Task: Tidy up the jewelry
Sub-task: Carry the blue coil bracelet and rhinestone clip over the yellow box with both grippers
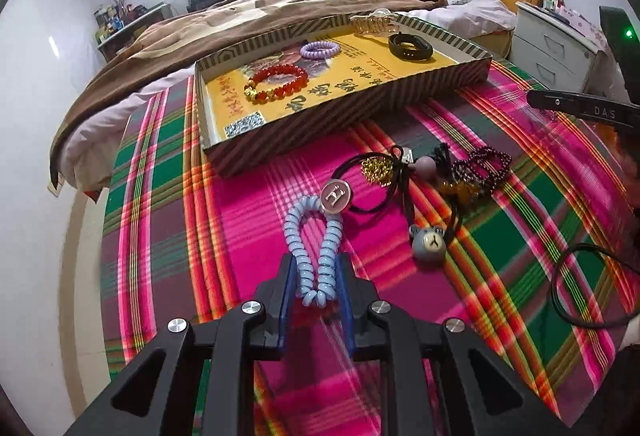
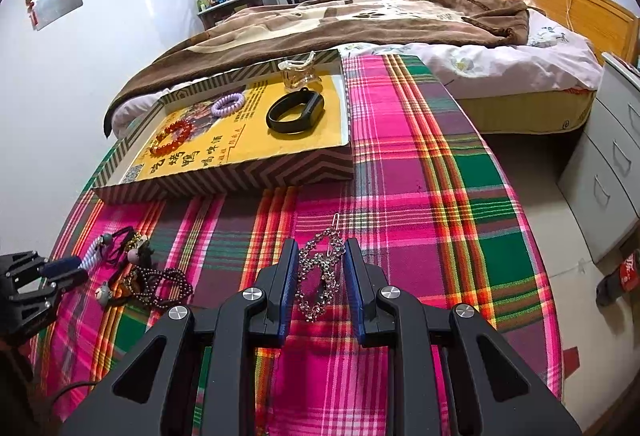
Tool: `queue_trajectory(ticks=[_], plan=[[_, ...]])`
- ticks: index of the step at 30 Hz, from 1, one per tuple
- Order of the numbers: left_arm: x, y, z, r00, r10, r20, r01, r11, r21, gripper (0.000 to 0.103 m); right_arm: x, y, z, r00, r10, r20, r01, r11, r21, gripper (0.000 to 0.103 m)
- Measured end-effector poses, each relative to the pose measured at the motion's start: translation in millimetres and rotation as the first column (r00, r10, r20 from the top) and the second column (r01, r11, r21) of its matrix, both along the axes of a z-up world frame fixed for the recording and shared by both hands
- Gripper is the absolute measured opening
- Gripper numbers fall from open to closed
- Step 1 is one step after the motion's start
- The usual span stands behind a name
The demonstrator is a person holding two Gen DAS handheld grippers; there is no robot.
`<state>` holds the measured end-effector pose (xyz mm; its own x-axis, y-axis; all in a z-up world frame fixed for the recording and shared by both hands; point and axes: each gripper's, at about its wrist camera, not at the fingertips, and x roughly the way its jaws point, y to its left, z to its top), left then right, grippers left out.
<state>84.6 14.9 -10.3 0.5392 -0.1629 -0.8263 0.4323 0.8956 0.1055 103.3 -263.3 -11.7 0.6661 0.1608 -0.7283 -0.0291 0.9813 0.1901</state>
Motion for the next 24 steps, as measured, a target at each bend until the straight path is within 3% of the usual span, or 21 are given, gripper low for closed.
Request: queue_trajectory(ticks=[4, 5, 6, 8, 10, 13, 17, 18, 20, 22, 24], plan=[[-2, 25, 21, 0.999, 0.028, -0.015, -0.031, 0.971, -0.235, 0.02, -1, 0, 1, 1.0, -0.001, 0.0, 0.001, 1.0, 0.001, 0.024], [-1, 30, 25, 0.998, 0.056, -0.007, -0.055, 0.962, -0.266, 0.02, -1, 0, 1, 1.0, -0.001, 0.0, 0.001, 1.0, 0.002, 0.024], [-1, 34, 28, 0.997, 0.076, 0.005, -0.072, 0.957, -0.282, 0.007, -2, 1, 1, 1.0, 0.0, 0.001, 0.0, 1.0, 0.003, 0.024], [-1, 42, 37, 0.994, 0.104, 0.024, -0.089, 0.931, -0.354, 0.005, -2, 1, 1, 1.0, 0.001, 0.002, -0.001, 1.0, -0.001, 0.024], [0, 41, 39, 0.992, 0.117, 0.034, -0.099, 0.934, -0.345, 0.005, -2, 1, 1, 1.0, 0.002, 0.002, -0.002, 1.0, 0.0, 0.024], [3, 35, 28, 0.991, 0.135, 0.017, -0.126, 0.956, -0.265, 0.005, -3, 2, 0, 1.0, 0.006, 0.002, -0.006, 1.0, 0.004, 0.024], [-1, 27, 10, 0.995, 0.089, -0.036, -0.095, 0.973, -0.212, 0.006, -3, 2, -1, 1.0, 0.006, -0.001, -0.006, 1.0, 0.004, 0.024], [-3, 27, 7, 0.995, 0.089, -0.035, -0.094, 0.976, -0.198, 0.01, -3, 2, -1, 1.0, 0.005, -0.003, -0.005, 1.0, 0.005, 0.024], [-4, 28, 4, 0.993, 0.12, -0.015, -0.121, 0.982, -0.143, 0.029, -2, 2, -2, 1.0, 0.007, -0.006, -0.007, 1.0, 0.006, 0.024], [-2, 31, 1, 0.988, 0.154, -0.002, -0.154, 0.982, -0.108, 0.063, -2, 2, -2, 1.0, 0.011, -0.007, -0.011, 1.0, 0.006, 0.024], [0, 33, -1, 0.985, 0.172, 0.013, -0.17, 0.982, -0.078, 0.065, -1, 3, -3, 1.0, 0.014, -0.008, -0.014, 1.0, 0.006, 0.024]])
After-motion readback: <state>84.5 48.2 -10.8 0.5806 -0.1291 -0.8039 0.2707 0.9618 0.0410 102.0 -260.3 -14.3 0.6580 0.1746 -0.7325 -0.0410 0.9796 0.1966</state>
